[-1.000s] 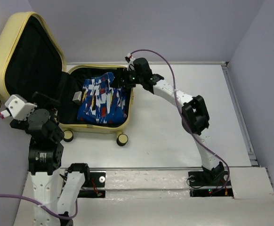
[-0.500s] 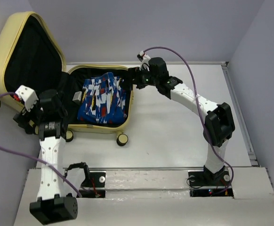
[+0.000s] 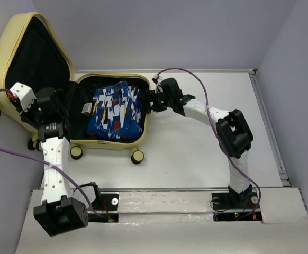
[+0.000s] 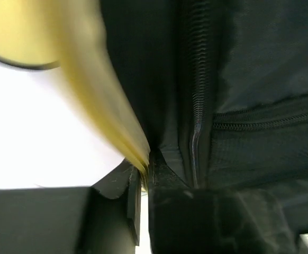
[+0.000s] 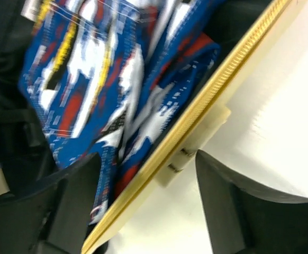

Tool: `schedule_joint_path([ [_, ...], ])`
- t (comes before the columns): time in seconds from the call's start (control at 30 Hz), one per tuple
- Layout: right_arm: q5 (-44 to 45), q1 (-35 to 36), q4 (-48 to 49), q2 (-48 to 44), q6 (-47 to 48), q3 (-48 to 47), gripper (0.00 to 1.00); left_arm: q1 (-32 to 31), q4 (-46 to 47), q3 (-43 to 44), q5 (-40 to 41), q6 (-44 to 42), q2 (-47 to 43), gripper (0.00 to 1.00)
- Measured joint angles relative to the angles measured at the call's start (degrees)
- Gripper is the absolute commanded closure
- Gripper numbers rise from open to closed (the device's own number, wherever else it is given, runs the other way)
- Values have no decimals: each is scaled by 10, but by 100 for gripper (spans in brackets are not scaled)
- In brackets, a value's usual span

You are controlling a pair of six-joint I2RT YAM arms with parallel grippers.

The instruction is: Pack the luggage

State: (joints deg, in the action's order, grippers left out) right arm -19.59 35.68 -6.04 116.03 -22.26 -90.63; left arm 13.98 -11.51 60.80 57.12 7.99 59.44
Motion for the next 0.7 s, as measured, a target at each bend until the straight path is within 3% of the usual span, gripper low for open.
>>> schedule_joint_path([
  [0.1, 4, 0, -3, 32, -3, -9, 46, 0, 7, 7, -15, 2, 1, 94],
  [0.13, 2, -2, -4, 45, -9, -11, 61, 0, 9, 7, -17, 2, 1, 94],
  [0.23, 5, -12, -34, 50, -33, -29, 90, -12, 15, 5, -12, -8, -3, 94],
  [0.37, 40, -24, -49, 58, -59, -39, 93, -120, 57, -21, 60, -72, -26, 94],
  [0.43, 49, -27, -48, 63, -64, -46, 93, -216, 88, -47, 98, -115, -49, 94],
  [0.5, 50, -27, -46, 64, -65, -48, 93, -351, 105, -80, 144, -162, -80, 94],
  [0.63, 53, -26, -40, 64, -64, -49, 93, -575, 64, -122, 206, -212, -104, 94],
  [0.67, 53, -26, -39, 64, -64, -49, 93, -619, 38, -125, 209, -213, -99, 87],
  [0.7, 53, -26, -39, 64, -64, -49, 93, -654, 16, -123, 211, -207, -93, 53],
])
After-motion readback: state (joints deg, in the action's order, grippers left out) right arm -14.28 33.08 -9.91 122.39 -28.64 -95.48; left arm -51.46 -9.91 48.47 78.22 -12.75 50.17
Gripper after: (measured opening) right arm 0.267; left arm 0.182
